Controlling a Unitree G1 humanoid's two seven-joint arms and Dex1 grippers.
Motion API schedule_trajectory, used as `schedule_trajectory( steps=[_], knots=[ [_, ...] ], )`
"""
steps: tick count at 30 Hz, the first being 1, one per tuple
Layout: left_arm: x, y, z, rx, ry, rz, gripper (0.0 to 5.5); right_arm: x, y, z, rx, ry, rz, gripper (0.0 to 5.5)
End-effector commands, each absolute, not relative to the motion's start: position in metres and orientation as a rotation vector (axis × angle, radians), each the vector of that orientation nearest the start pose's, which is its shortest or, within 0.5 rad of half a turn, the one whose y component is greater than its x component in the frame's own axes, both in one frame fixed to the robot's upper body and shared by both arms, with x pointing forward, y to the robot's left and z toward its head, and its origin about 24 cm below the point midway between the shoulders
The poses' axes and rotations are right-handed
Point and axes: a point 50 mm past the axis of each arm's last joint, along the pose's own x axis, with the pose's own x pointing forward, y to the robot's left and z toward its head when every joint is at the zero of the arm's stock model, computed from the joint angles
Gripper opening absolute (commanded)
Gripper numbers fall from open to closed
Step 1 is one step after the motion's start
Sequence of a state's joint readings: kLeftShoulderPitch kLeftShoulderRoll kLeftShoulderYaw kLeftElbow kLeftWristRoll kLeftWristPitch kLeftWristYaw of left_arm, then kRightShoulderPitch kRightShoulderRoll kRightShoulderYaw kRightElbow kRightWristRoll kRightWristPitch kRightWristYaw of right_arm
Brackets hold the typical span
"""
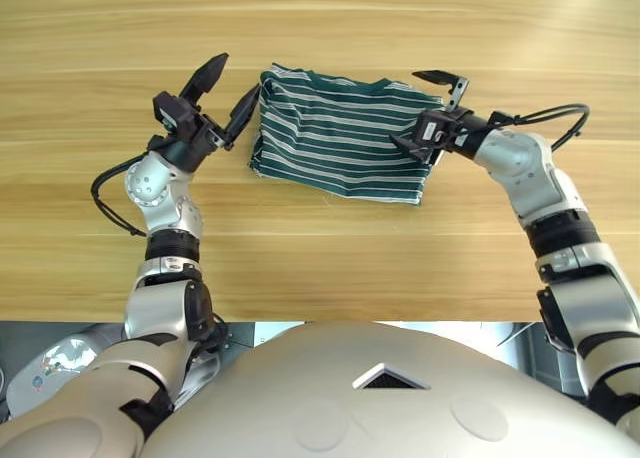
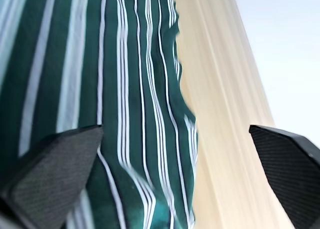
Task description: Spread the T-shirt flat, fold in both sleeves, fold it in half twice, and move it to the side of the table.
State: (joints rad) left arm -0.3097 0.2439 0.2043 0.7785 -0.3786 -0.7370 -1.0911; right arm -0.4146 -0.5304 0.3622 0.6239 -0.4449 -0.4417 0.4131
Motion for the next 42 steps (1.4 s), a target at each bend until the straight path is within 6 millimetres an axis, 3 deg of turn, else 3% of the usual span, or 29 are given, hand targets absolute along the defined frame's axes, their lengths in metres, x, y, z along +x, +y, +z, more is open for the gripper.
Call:
schedule_trajectory(
  steps=[1, 7, 10, 13, 15, 19, 24, 30, 35, 42],
  knots=[
    [0.271, 0.209, 0.035, 0.080, -0.339, -0.718, 3.01, 0.296, -0.186, 0.010, -1.142, 0.126, 0.896, 5.36],
    [0.271, 0.208, 0.034, 0.077, -0.341, -0.720, 3.01, 0.230, -0.180, -0.004, -1.035, 0.155, 1.335, 5.36],
    [0.272, 0.208, 0.034, 0.077, -0.339, -0.718, 3.01, 0.197, -0.174, 0.015, -0.908, 0.087, 1.501, 5.36],
    [0.271, 0.208, 0.033, 0.074, -0.336, -0.714, 3.01, 0.185, -0.160, 0.047, -0.798, -0.066, 1.527, 5.36],
    [0.272, 0.207, 0.033, 0.072, -0.335, -0.715, 3.01, 0.186, -0.156, 0.065, -0.781, -0.137, 1.495, 5.36],
    [0.273, 0.206, 0.033, 0.070, -0.336, -0.718, 3.01, 0.202, -0.156, 0.078, -0.838, -0.178, 1.398, 5.36],
    [0.272, 0.203, 0.032, 0.067, -0.337, -0.724, 3.01, 0.205, -0.140, 0.080, -0.868, -0.215, 1.420, 5.36],
    [0.273, 0.203, 0.032, 0.067, -0.337, -0.723, 3.01, 0.202, -0.106, 0.054, -0.850, -0.177, 1.569, 5.36],
    [0.273, 0.201, 0.031, 0.064, -0.339, -0.726, 3.01, 0.214, -0.090, 0.031, -0.850, -0.118, 1.576, 5.36],
    [0.271, 0.199, 0.030, 0.060, -0.339, -0.728, 3.01, 0.257, -0.093, -0.011, -0.883, 0.030, 1.307, 5.36]
  ],
)
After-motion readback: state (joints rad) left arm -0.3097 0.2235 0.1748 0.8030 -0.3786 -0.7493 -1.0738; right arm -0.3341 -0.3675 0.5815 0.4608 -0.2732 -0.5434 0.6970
